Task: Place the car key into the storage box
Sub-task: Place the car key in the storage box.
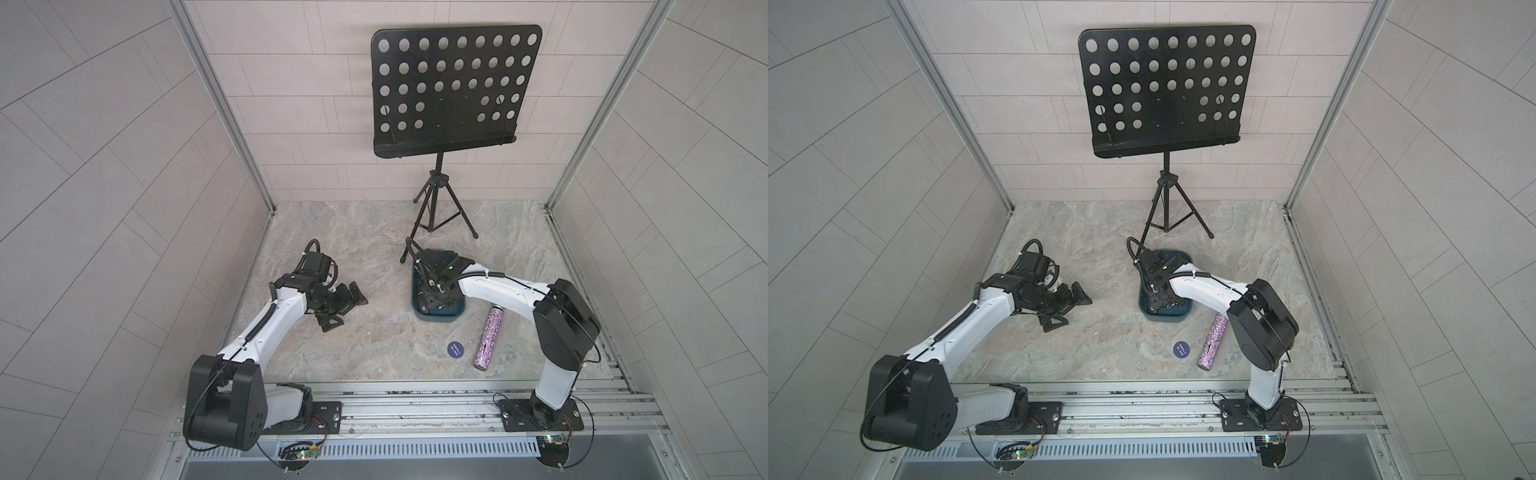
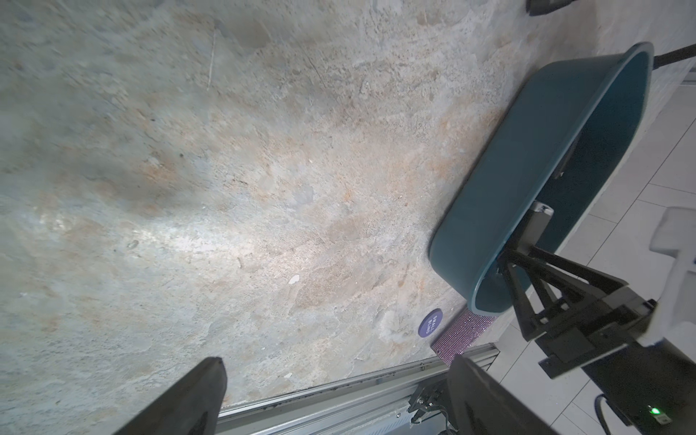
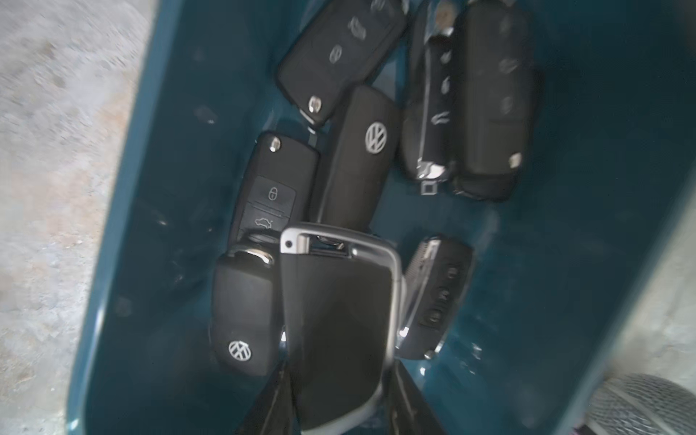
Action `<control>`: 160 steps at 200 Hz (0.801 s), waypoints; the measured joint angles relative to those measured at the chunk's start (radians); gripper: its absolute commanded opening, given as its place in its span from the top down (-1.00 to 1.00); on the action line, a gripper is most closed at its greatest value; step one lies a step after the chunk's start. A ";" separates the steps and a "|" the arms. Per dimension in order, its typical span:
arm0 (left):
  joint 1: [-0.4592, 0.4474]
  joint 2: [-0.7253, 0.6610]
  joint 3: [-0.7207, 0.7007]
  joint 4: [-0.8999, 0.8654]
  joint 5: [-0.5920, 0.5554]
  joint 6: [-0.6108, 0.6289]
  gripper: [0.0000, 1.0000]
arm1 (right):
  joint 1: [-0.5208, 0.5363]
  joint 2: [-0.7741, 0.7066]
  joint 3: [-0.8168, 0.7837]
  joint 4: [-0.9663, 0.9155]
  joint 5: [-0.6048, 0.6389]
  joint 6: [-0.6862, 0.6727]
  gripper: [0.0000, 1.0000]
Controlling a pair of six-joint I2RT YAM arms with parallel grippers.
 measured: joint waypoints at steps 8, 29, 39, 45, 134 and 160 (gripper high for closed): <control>0.000 0.000 0.000 -0.002 -0.002 0.000 -1.00 | 0.000 0.011 0.000 0.003 -0.006 0.005 0.17; 0.000 0.000 0.000 -0.003 -0.006 0.000 -1.00 | 0.000 0.027 0.003 0.005 -0.011 0.011 0.10; 0.000 0.000 0.000 -0.004 -0.007 0.000 -1.00 | 0.000 0.029 0.007 0.006 -0.014 0.014 0.03; 0.000 0.000 0.000 -0.005 -0.008 0.000 -1.00 | 0.000 0.029 0.009 0.007 -0.016 0.016 -0.03; 0.000 0.023 0.102 -0.066 -0.085 0.056 -1.00 | -0.076 -0.134 -0.003 0.005 0.010 -0.027 -0.28; 0.005 0.061 0.182 -0.077 -0.151 0.096 -1.00 | -0.187 -0.315 -0.066 0.056 0.064 -0.087 -0.37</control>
